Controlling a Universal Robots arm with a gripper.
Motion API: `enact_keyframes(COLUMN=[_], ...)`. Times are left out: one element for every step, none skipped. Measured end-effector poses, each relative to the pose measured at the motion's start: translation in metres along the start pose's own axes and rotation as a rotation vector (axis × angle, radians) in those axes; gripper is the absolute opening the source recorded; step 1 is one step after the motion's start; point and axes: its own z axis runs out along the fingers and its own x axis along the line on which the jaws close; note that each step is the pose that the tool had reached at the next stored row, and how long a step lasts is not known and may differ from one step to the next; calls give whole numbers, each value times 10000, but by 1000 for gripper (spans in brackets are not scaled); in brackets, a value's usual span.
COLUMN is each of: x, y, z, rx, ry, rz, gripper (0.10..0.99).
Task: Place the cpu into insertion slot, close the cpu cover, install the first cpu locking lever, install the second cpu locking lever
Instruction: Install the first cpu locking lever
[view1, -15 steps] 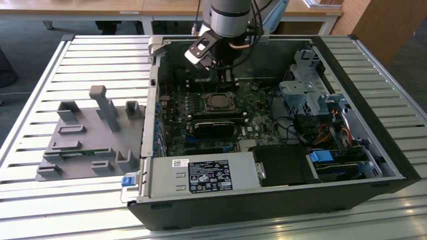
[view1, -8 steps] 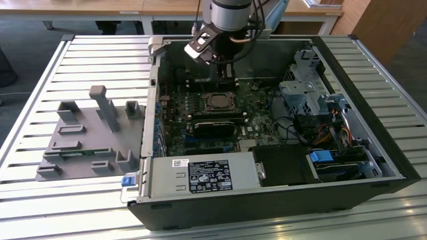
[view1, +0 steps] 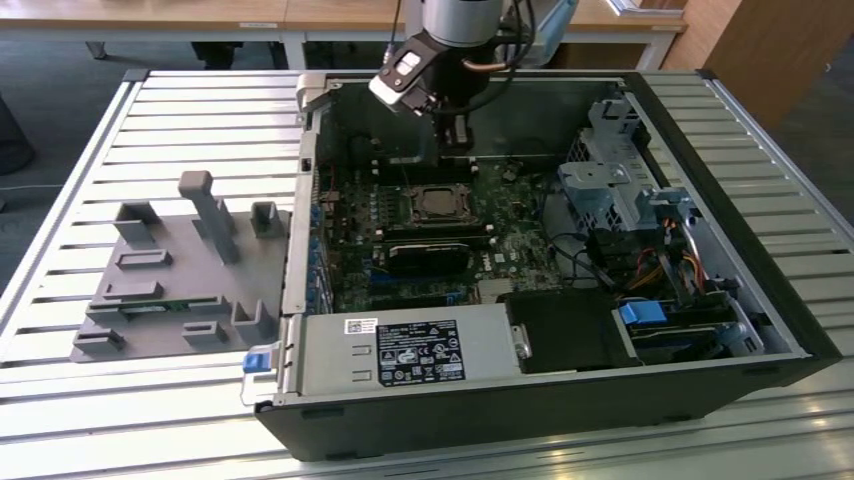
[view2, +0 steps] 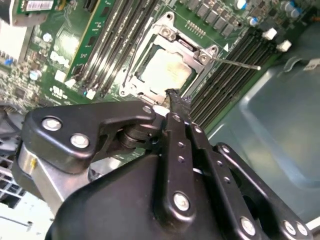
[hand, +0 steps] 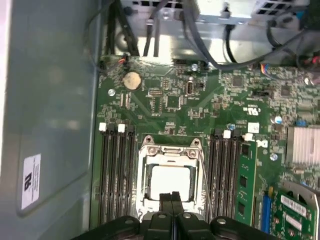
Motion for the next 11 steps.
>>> enact_keyframes(x=[0, 0, 0, 0, -1, 0, 0, 0, 0, 0, 0], y=[0, 0, 0, 0, -1, 0, 0, 0, 0, 0, 0], z=[0, 0, 1, 1, 1, 1, 1, 1, 2, 2, 2], rx=[0, 1, 1, 2, 3, 2, 2, 2, 1, 0, -4], ry=[1, 0, 1, 1, 1, 3, 3, 5, 6, 7, 7], rz=[-179, -365, -544, -725, -920, -1100, -1280, -1441, -1582, -1692, -1769], gripper=[106, 106, 106, 106, 106, 106, 106, 106, 106, 106, 106])
